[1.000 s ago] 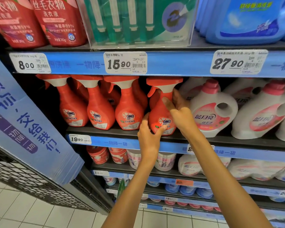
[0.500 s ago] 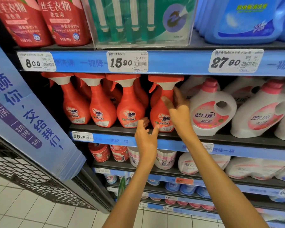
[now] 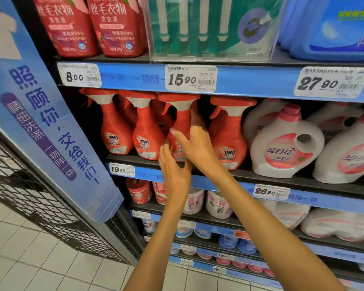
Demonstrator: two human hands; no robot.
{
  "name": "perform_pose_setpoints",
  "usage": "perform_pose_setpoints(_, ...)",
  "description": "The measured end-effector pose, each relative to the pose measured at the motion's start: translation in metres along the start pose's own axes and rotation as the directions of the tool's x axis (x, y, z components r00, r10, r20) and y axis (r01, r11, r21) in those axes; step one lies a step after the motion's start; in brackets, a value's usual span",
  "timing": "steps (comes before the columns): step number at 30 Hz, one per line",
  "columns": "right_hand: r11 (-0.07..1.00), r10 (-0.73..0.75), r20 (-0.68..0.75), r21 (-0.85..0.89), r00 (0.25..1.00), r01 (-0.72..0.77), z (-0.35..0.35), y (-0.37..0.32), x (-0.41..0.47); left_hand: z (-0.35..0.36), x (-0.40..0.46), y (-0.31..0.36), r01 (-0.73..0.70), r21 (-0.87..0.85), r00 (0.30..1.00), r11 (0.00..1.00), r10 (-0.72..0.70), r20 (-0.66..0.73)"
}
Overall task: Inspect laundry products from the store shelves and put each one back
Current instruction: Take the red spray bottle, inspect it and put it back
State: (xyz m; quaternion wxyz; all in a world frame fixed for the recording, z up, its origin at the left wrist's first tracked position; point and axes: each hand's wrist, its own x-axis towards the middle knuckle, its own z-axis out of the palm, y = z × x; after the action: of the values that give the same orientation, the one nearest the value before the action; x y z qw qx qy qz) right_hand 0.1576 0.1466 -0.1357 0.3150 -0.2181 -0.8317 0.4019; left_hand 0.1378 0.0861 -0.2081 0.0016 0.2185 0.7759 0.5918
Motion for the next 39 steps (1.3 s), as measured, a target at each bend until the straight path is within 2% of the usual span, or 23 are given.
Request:
perform_pose_setpoints(2,0.999,0.033,-0.008,-0.005,0.999,-0.033,0.007,0.001,0.011,-0.006,0.000,-0.004,-0.014,-0.040,1.000,0.999,0.015,0.018)
perform_pose_setpoints(5,0.998,0.053,-0.093,-0.012,0.994,-0.054,0.011,0.003,0.016,-0.018,0.003,-0.007,-0.052,-0.087,0.998,0.995,0.053,0.018)
perform_pose_setpoints(8,0.999,0.030,-0.206,0.020,0.978,-0.027,0.013,0.001,0.000,-0.025,0.000,-0.009,-0.075,-0.149,0.997,0.986,0.079,0.020)
perform_pose_setpoints(10,0.998,0.005,-0.227,0.059,0.974,0.009,0.008,0.001,-0.014,-0.028,-0.007,-0.010,-0.088,-0.187,0.995,0.978,0.094,0.024)
perform_pose_setpoints(13,0.989,0.005,-0.204,0.145,0.979,0.025,-0.008,0.003,-0.034,-0.034,-0.016,-0.011,-0.013,-0.267,1.000,0.964,0.015,0.006)
perform_pose_setpoints(15,0.969,0.014,-0.183,0.246,0.983,0.032,-0.018,0.002,-0.045,-0.039,-0.021,-0.010,0.084,-0.376,0.996,0.923,-0.064,0.066)
perform_pose_setpoints(18,0.907,0.082,-0.169,0.420,0.982,-0.004,-0.029,0.001,-0.060,-0.045,-0.034,-0.006,0.155,-0.434,0.975,0.887,-0.065,0.215)
perform_pose_setpoints(20,0.872,0.120,-0.168,0.489,0.979,-0.023,-0.035,0.000,-0.065,-0.046,-0.045,0.000,0.165,-0.440,0.970,0.883,-0.064,0.235)
perform_pose_setpoints(23,0.821,0.149,-0.111,0.567,0.983,-0.060,-0.045,-0.002,-0.067,-0.047,-0.058,0.012,0.260,-0.503,0.957,0.824,-0.150,0.248)
perform_pose_setpoints(25,0.786,0.129,0.024,0.608,0.991,-0.117,-0.052,-0.002,-0.066,-0.050,-0.062,0.019,0.364,-0.510,0.919,0.780,-0.210,0.335)
perform_pose_setpoints(27,0.700,0.065,0.163,0.696,0.984,-0.162,-0.059,0.001,-0.068,-0.055,-0.067,0.022,0.471,-0.491,0.859,0.733,-0.256,0.442)
perform_pose_setpoints(29,0.592,0.051,0.215,0.780,0.975,-0.203,-0.067,0.004,-0.072,-0.058,-0.071,0.023,0.564,-0.458,0.781,0.687,-0.264,0.566)
perform_pose_setpoints(30,0.570,0.061,0.210,0.795,0.976,-0.207,-0.070,0.005,-0.075,-0.059,-0.072,0.024,0.586,-0.433,0.749,0.685,-0.254,0.612)
perform_pose_setpoints(34,0.583,0.052,0.162,0.796,0.985,-0.161,-0.078,0.009,-0.079,-0.060,-0.077,0.027,0.590,-0.405,0.710,0.698,-0.210,0.672)
perform_pose_setpoints(37,0.588,0.064,0.122,0.797,0.990,-0.137,-0.082,0.007,-0.077,-0.056,-0.079,0.028,0.547,-0.406,0.734,0.732,-0.187,0.653)
perform_pose_setpoints(39,0.632,0.077,0.121,0.762,0.990,-0.142,-0.084,0.007,-0.076,-0.056,-0.079,0.031,0.554,-0.402,0.732,0.728,-0.196,0.653)
